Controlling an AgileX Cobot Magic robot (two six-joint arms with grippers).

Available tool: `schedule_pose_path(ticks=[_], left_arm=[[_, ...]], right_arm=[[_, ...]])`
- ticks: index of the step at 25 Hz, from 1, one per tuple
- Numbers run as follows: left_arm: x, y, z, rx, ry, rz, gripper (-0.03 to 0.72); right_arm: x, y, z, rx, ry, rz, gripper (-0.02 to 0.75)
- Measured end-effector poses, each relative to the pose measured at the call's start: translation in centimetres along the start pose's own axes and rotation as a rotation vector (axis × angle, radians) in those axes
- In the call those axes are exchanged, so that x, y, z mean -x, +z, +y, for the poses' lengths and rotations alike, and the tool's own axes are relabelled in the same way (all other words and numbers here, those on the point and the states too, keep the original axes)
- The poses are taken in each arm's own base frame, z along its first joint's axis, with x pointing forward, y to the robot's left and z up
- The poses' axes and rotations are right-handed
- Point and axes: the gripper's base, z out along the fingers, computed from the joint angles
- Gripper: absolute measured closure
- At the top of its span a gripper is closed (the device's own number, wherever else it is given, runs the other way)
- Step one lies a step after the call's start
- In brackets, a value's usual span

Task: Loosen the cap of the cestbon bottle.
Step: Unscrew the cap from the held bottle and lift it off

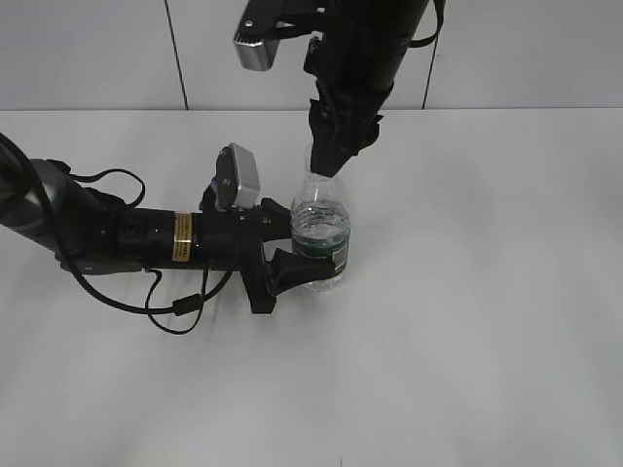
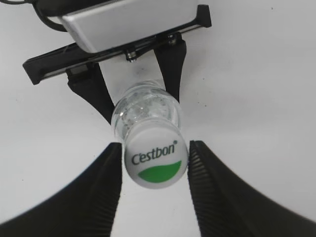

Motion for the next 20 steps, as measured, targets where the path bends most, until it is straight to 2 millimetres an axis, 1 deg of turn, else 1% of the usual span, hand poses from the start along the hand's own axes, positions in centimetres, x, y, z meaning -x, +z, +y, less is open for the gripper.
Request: schedule_pose_path(ticks=[2,5,8,11,14,16,17,20], left_arm=[[0.0,0.0,0.0,0.0,0.0,0.0,0.272],[0.0,0.0,0.0,0.0,0.0,0.0,0.272],[0.0,0.0,0.0,0.0,0.0,0.0,0.272],[0.0,0.0,0.0,0.0,0.0,0.0,0.272],[0.0,0.0,0.0,0.0,0.0,0.0,0.272],[0.0,0.0,0.0,0.0,0.0,0.0,0.272],[0.0,0.0,0.0,0.0,0.0,0.0,0.272],[0.0,0.0,0.0,0.001,0.0,0.001,0.272]], right_arm=[[0.0,0.0,0.0,-0.001,-0.001,0.002,0.318],[0.0,-0.3,0.1,-0.006,-0.002,-0.005,0.246],[0.1,-0.9,0.2,-0.012,0.024,-0.014,0.228],[0.2,-1.9,0.3,-0.03,0.12,-0.029,0.223],[0.3,-3.2,0.6,-0.044,0.346,-0.052,0.223],[0.4,-3.9,0.7,-0.044,0.586,-0.071,0.222],[0.4,-4.0,0.8,-0.039,0.707,-0.08,0.222],[0.5,-4.1,0.8,-0.022,0.959,-0.091,0.225]])
